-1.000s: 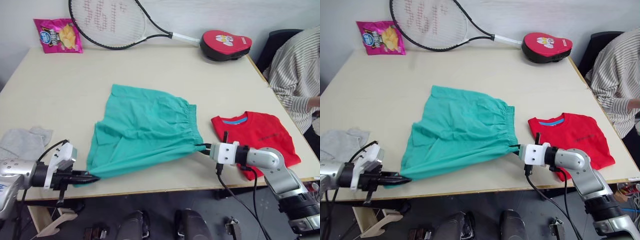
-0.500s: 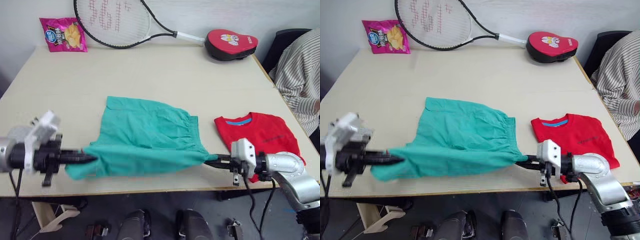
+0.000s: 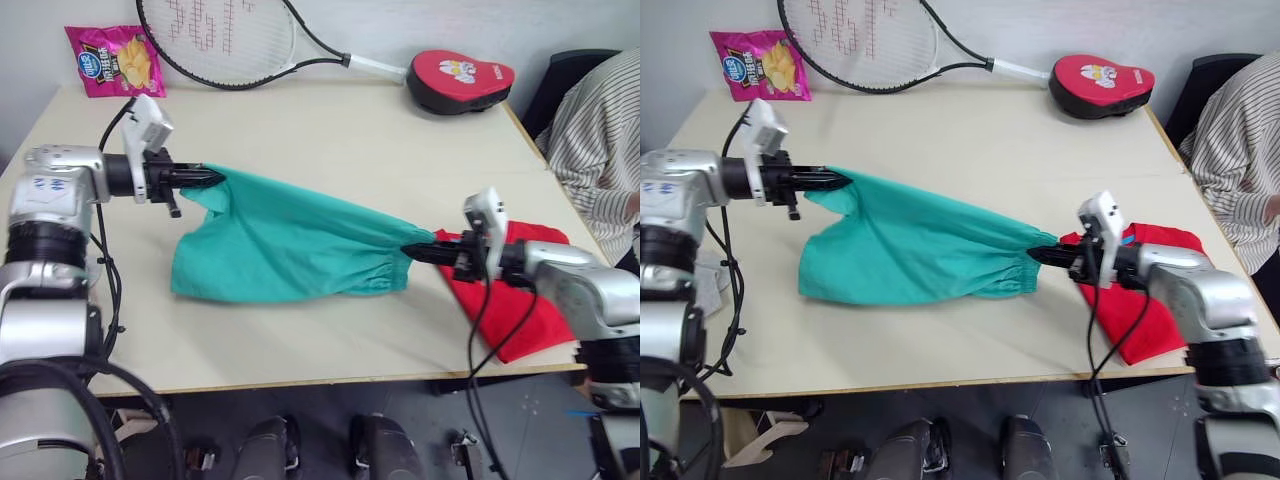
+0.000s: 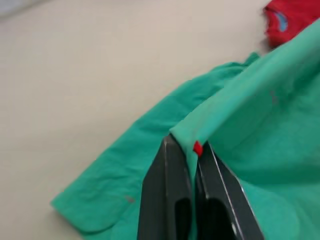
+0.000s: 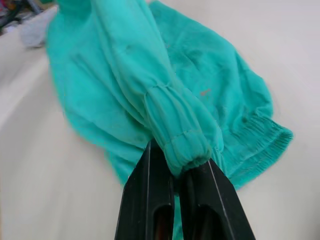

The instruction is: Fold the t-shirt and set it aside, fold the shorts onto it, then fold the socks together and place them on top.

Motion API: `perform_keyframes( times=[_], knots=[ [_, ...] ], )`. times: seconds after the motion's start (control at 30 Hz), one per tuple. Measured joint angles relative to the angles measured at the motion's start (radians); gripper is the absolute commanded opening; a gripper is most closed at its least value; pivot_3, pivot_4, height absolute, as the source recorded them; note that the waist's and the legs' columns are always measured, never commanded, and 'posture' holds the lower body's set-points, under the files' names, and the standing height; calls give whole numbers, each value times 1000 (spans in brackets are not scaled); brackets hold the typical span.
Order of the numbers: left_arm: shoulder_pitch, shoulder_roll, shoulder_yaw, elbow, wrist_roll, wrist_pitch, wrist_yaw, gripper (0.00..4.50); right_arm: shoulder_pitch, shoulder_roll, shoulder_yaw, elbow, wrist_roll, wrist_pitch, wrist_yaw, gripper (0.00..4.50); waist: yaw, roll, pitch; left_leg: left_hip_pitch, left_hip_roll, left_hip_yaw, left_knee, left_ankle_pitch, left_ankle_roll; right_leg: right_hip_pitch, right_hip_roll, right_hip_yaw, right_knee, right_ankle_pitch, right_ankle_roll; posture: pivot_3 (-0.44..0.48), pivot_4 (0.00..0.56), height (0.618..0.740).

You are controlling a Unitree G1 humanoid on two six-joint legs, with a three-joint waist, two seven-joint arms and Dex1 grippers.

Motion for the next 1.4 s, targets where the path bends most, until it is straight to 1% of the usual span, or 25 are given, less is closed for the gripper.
perform_keyframes(
  times=[0.07, 0.2, 0.33, 0.4, 0.43, 0.47, 0.53, 0.67, 0.73, 0.77, 0.8, 0.83, 0.9, 0.93, 1.0, 1.03, 1.1, 1.17, 1.27, 1.33, 1.4],
  knots=[
    [-37, -32, -10, 96, 50, -67, 41, 20, -21, 46, 28, 41, -52, -20, -27, 0, -1, -1, 1, 0, -1, 2, 0, -1, 2, -1, -1, 1, -1, 1, 2, 0, 150, 740],
    [-48, -40, -28, 231, 150, -165, 118, 20, -65, 140, 25, 103, -107, -26, -113, 0, -5, -3, 2, 0, -1, 4, 0, -1, 2, -2, -1, 2, 0, 1, 3, 0, 150, 740],
    [-48, -53, -18, 293, 190, -208, 190, 20, -79, 172, 13, 114, -132, -25, -150, 0, -1, -4, 3, -1, 0, 4, 1, -1, 2, -3, -2, 3, 0, 1, 3, 0, 150, 740],
    [-46, -59, 7, 303, 198, -234, 230, 20, -79, 189, 3, 119, -141, -26, -172, 0, 1, -5, 3, -1, -1, 3, 1, -1, 2, -3, -2, 4, 0, 2, 3, 0, 150, 740],
    [-43, -70, 31, 309, 195, -260, 256, 449, -79, 203, -12, 121, -148, -27, -192, 631, 1, -5, 3, -1, -1, 3, 2, -1, 2, -3, -3, 5, 0, 2, 3, 0, 150, 740],
    [-39, -77, 47, 310, 193, -275, 271, 632, -80, 206, -18, 123, -150, -27, -201, 896, 1, -5, 3, -1, -1, 3, 2, -1, 2, -3, -3, 5, 1, 2, 3, 0, 150, 740],
    [-28, -87, 84, 318, 185, -310, 304, 1209, -80, 208, -35, 129, -161, -32, -223, 1523, -1, -5, 3, -1, -1, 3, 2, -1, 2, -3, -3, 6, 1, 2, 4, 0, 150, 740],
    [-16, -98, 148, 322, 169, -347, 351, 2477, -72, 212, -79, 126, -186, -89, -258, 2941, -1, -5, 3, -1, -1, 4, 1, -1, 2, -3, -2, 5, 1, 2, 3, 0, 150, 740],
    [-6, -98, 180, 322, 157, -367, 374, 3099, -58, 213, -100, 115, -212, -154, -278, 3593, -4, -5, 3, -1, -1, 5, 0, -1, 2, -4, -2, 5, 2, 2, 4, 0, 150, 740],
    [3, -98, 195, 321, 155, -378, 385, 3345, -52, 212, -115, 114, -226, -192, -284, 3897, -4, -5, 3, -1, -1, 6, 0, -1, 2, -5, -1, 4, 2, 2, 4, 0, 150, 740],
    [12, -97, 216, 319, 142, -391, 379, 3392, -39, 204, -124, 101, -232, -225, -271, 4279, -4, -5, 3, -1, -1, 7, 0, -1, 2, -6, -1, 4, 3, 2, 4, 0, 150, 740],
    [30, -86, 247, 311, 116, -406, 348, 3392, -18, 185, -126, 70, -235, -262, -238, 4479, -4, -5, 3, -1, -1, 7, 0, -1, 2, -7, -1, 5, 3, 2, 4, 0, 150, 740],
    [64, -57, 306, 271, 50, -428, 237, 3805, 25, 146, -127, 4, -239, -339, -165, 4500, -6, -5, 3, -2, 0, 10, -1, -1, 2, -10, -1, 5, 4, 2, 4, 0, 150, 740],
    [90, -37, 325, 224, 19, -437, 154, 3997, 52, 122, -124, -38, -246, -388, -114, 4500, -6, -5, 3, -2, 0, 12, -1, -1, 2, -10, -1, 5, 4, 2, 4, 0, 150, 740],
    [157, -7, 324, 110, -13, -440, 20, 4466, 100, 83, -99, -110, -250, -459, -28, 4500, -7, -5, 3, -1, 0, 13, -1, -1, 2, -10, 0, 6, 5, 2, 4, 0, 150, 740],
    [216, 10, 321, 29, -31, -438, -48, 4466, 127, 70, -78, -145, -256, -491, 16, 4500, -8, -5, 3, 0, 0, 14, -1, -1, 2, -10, 0, 6, 5, 2, 4, 0, 150, 740],
    [388, 43, 309, -168, -64, -434, -167, 4466, 182, 61, -36, -202, -270, -536, 70, 4500, -15, -5, 3, 2, 0, 16, -1, -2, 2, -10, -1, 9, 7, 2, 4, 0, 150, 740],
    [572, 59, 298, -355, -98, -401, -243, 4466, 230, 60, 14, -242, -302, -575, 95, 4500, -20, -5, 3, 2, 1, 15, -1, -2, 2, -10, -2, 11, 7, 2, 3, 0, 150, 740],
    [789, 59, 292, -594, -122, -363, -238, 4466, 257, 68, 98, -247, -421, -661, 79, 4500, -25, -6, 3, 2, 1, 13, 0, -2, 1, -10, -4, 15, 5, 2, 3, 0, 150, 740],
    [863, 57, 292, -674, -110, -376, -198, 4466, 254, 90, 139, -225, -493, -707, 49, 4500, -18, -6, 3, 2, 0, 11, 0, -4, -3, -10, -6, 15, 5, 2, 3, 0, 150, 740],
    [898, 54, 290, -700, -59, -428, -133, 4466, 231, 119, 164, -166, -568, -748, -2, 4500, -10, -6, 3, 2, 0, 10, 0, -5, -6, -10, -6, 14, 5, 2, 1, 0, 150, 740]
  ],
)
